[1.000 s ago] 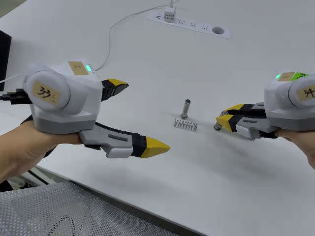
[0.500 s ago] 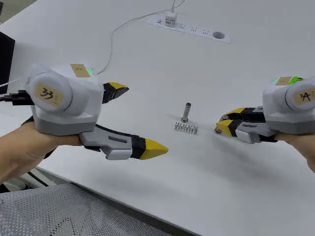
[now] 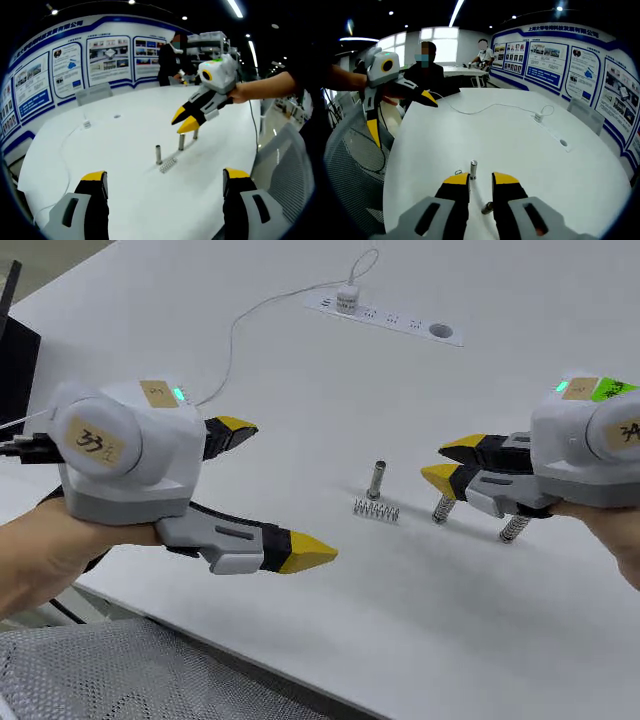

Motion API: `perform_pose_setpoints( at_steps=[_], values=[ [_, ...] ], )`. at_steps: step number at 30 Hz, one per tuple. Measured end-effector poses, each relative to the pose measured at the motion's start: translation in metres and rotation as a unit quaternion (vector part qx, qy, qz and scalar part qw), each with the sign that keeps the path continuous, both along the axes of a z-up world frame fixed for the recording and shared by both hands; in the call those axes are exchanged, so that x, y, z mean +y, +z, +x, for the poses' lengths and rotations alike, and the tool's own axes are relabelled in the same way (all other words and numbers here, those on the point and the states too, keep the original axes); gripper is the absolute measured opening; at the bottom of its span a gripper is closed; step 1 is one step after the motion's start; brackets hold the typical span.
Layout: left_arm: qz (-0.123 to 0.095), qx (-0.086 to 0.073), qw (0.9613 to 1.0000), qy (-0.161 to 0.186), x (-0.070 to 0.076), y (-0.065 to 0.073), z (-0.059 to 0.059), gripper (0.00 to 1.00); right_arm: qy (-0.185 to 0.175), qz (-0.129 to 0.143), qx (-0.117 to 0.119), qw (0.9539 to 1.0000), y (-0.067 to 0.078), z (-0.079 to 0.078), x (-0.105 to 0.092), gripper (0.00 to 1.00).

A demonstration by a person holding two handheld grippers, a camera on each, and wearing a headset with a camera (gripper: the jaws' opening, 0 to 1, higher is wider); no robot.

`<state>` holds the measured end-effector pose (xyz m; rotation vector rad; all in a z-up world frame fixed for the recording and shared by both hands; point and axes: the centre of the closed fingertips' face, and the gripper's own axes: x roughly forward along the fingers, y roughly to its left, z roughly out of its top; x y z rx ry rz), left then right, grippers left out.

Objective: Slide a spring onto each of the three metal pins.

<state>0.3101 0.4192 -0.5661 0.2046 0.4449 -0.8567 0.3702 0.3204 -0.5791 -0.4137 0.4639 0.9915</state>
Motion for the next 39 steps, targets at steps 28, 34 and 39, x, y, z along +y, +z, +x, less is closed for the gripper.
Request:
perform_pose_setpoints(
  at_steps=[28,34,39],
  values=[
    [0.005,0.015,0.9999,0.007,0.014,-0.015,-0.001,0.94,0.051,-0.127,0.070,0.9881,-0.094,-0.013,0.026,0.17],
    [0.005,0.017,0.9998,0.009,0.015,-0.017,-0.004,0.93,0.052,-0.124,0.080,0.9877,-0.094,-0.018,0.023,0.14],
    [0.006,0.017,0.9998,0.010,0.013,-0.016,-0.005,0.94,0.047,-0.108,0.091,0.9889,-0.094,-0.019,0.025,0.11]
  ],
)
